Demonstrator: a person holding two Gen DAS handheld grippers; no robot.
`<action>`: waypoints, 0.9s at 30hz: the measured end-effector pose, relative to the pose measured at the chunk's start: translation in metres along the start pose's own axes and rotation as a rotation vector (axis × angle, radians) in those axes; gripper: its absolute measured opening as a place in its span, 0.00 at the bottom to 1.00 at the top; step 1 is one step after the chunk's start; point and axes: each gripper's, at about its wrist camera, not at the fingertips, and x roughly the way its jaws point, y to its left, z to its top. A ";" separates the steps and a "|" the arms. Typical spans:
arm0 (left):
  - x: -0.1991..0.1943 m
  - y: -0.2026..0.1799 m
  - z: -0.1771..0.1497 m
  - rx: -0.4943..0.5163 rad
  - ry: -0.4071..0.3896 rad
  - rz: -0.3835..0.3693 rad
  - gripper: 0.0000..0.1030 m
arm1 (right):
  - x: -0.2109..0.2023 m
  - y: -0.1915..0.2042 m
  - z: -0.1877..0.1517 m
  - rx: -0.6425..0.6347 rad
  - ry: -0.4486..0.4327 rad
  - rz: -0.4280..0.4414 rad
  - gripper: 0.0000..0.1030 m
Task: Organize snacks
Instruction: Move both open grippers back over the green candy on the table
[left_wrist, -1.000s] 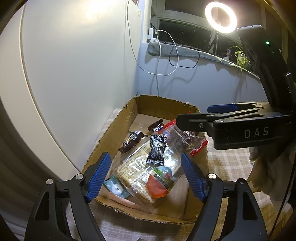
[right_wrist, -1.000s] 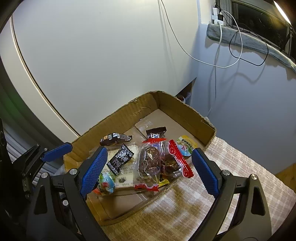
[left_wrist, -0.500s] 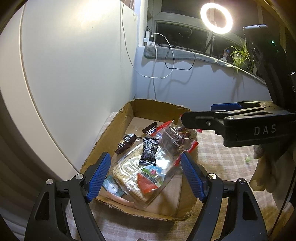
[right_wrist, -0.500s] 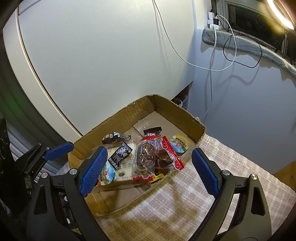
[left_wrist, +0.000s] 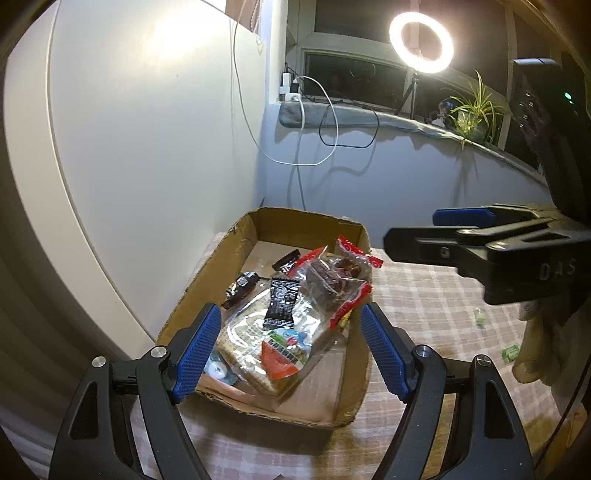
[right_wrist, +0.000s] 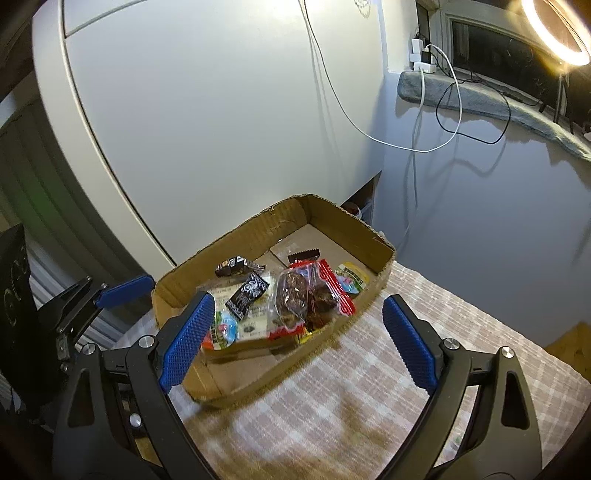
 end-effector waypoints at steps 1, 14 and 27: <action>-0.001 -0.001 0.000 0.000 -0.002 -0.002 0.76 | -0.004 -0.001 -0.002 0.001 -0.003 0.001 0.92; -0.008 -0.029 -0.006 0.012 -0.010 -0.057 0.76 | -0.074 -0.035 -0.043 0.026 -0.028 -0.036 0.92; 0.008 -0.085 -0.012 0.063 0.038 -0.187 0.72 | -0.124 -0.109 -0.116 0.198 -0.003 -0.156 0.92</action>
